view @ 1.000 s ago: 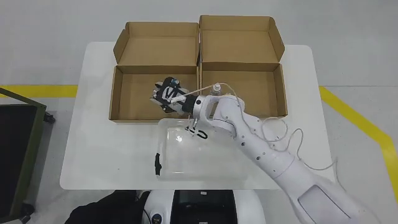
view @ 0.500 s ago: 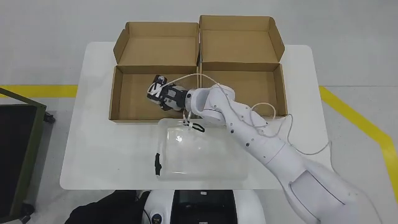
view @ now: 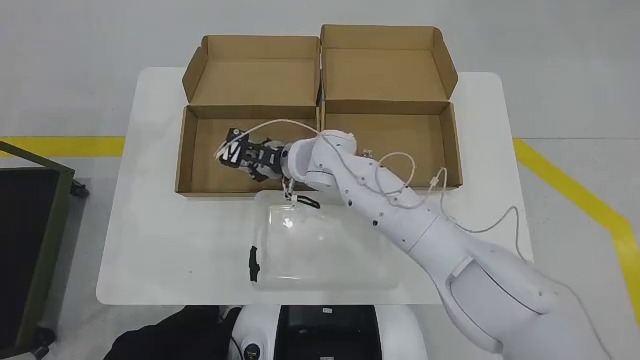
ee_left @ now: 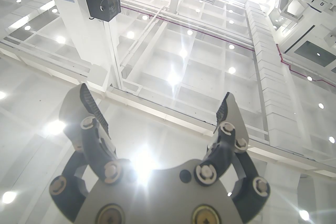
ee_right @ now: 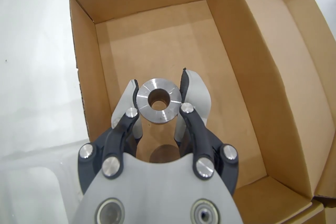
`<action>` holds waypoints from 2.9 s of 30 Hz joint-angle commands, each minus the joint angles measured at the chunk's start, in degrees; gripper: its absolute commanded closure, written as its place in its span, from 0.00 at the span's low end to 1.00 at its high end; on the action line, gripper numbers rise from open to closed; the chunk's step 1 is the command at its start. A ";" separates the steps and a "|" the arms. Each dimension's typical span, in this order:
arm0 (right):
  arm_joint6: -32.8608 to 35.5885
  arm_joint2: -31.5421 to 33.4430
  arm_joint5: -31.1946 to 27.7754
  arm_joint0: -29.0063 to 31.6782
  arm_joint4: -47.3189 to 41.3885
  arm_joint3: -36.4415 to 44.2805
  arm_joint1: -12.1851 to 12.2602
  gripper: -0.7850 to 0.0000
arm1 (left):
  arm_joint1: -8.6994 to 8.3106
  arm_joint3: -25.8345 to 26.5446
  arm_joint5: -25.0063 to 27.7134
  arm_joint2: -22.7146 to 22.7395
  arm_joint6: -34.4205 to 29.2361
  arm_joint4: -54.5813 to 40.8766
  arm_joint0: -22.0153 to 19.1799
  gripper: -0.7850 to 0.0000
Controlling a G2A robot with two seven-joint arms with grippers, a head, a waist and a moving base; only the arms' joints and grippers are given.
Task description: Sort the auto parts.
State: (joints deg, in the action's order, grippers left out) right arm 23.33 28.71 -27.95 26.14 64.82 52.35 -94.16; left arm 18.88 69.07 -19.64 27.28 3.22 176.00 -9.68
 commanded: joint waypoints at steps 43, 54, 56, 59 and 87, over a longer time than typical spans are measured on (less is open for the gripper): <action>-8.50 30.81 -1.80 32.45 18.66 42.76 10.71 0.00 | 0.00 0.00 0.00 0.00 0.00 0.00 0.00 0.00; -18.89 47.68 0.67 50.41 21.68 55.43 14.28 0.00 | 0.00 0.00 0.00 0.00 0.00 0.00 0.00 0.00; -20.78 50.31 2.17 53.17 22.39 56.88 14.68 0.00 | 0.00 0.00 0.00 0.00 0.00 0.00 0.00 0.00; -23.33 53.20 3.41 56.89 23.15 58.57 15.17 0.00 | 0.00 0.00 0.00 0.00 0.00 0.00 0.00 0.00; -28.31 59.03 5.62 64.45 21.98 60.20 16.25 0.00 | 0.00 0.00 0.00 0.00 0.00 0.00 0.00 0.00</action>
State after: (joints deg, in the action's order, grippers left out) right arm -4.98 87.74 -22.34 90.58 86.80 112.56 -77.91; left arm 18.88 69.07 -19.64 27.28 3.22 176.00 -9.68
